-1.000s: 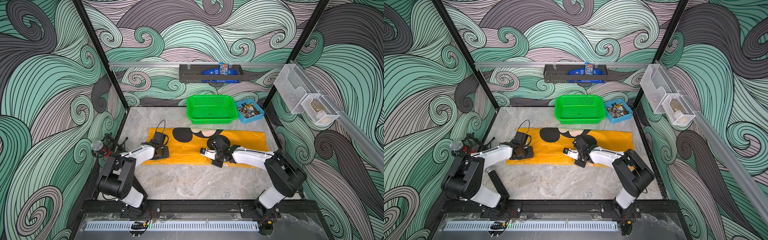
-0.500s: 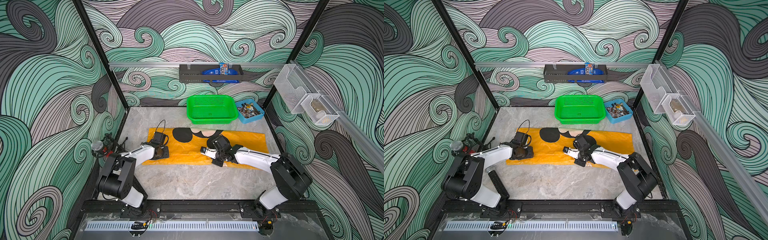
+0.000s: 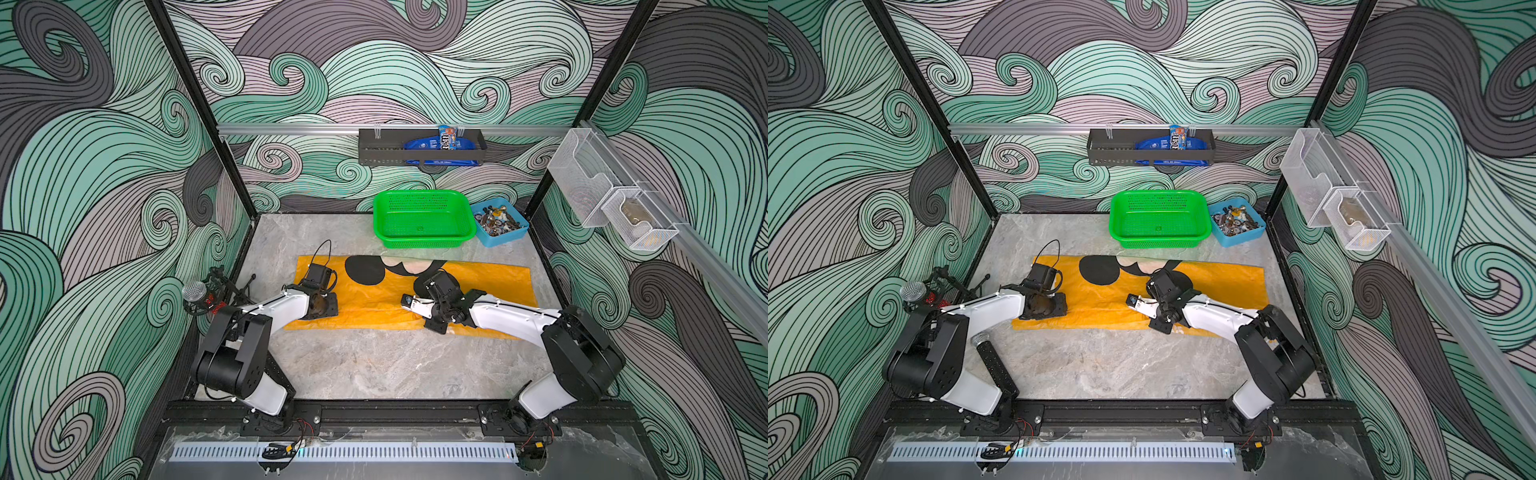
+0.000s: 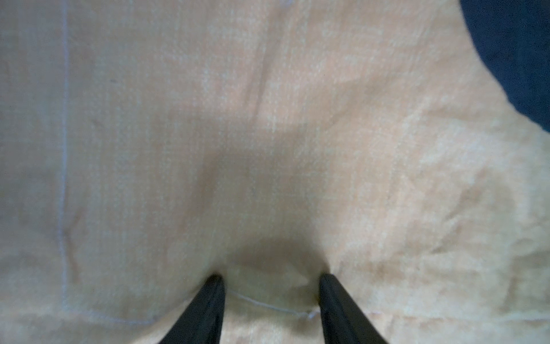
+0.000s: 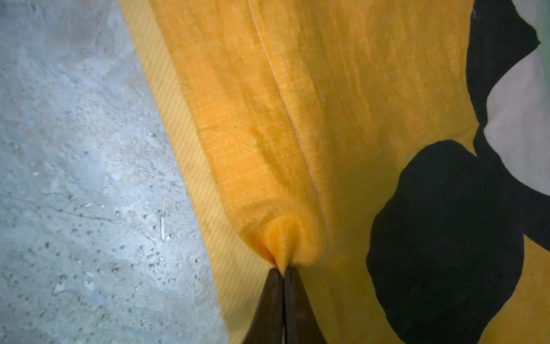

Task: Roll up the pillowcase
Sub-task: Fold the pillowcase at the center of the board.

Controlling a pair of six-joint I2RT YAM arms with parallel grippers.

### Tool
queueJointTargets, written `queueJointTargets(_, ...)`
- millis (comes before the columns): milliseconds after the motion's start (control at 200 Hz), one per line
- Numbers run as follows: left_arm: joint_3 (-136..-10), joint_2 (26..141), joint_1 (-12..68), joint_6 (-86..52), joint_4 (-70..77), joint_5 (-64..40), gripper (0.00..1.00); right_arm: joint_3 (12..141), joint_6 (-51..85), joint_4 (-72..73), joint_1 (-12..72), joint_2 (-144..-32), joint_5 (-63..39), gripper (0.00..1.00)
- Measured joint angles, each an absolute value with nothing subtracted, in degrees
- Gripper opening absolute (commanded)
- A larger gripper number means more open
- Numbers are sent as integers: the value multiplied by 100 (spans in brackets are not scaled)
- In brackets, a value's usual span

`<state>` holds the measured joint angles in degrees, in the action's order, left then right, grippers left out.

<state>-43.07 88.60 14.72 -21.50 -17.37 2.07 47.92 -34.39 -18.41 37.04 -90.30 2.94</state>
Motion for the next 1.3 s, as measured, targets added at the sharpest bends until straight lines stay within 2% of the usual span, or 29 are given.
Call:
queueJointTargets(505, -4307, 8862, 1444, -2139, -1737, 165, 54, 4862, -3433, -1887, 3704, -9225, 287, 18)
queueJointTargets(625, -4307, 8862, 1441, -2139, -1737, 161, 54, 4936, -3420, -1881, 3704, -9227, 287, 25)
queueJointTargets(946, -4307, 8862, 1437, -2137, -1737, 148, 54, 4950, -3430, -1879, 3704, -9227, 285, 24)
queueJointTargets(1096, -4307, 8862, 1437, -2137, -1737, 148, 54, 4950, -3420, -1879, 3717, -9229, 242, 35)
queueJointTargets(1301, -4307, 8864, 1437, -2137, -1734, 145, 54, 4947, -3413, -1872, 3870, -9229, 139, 40)
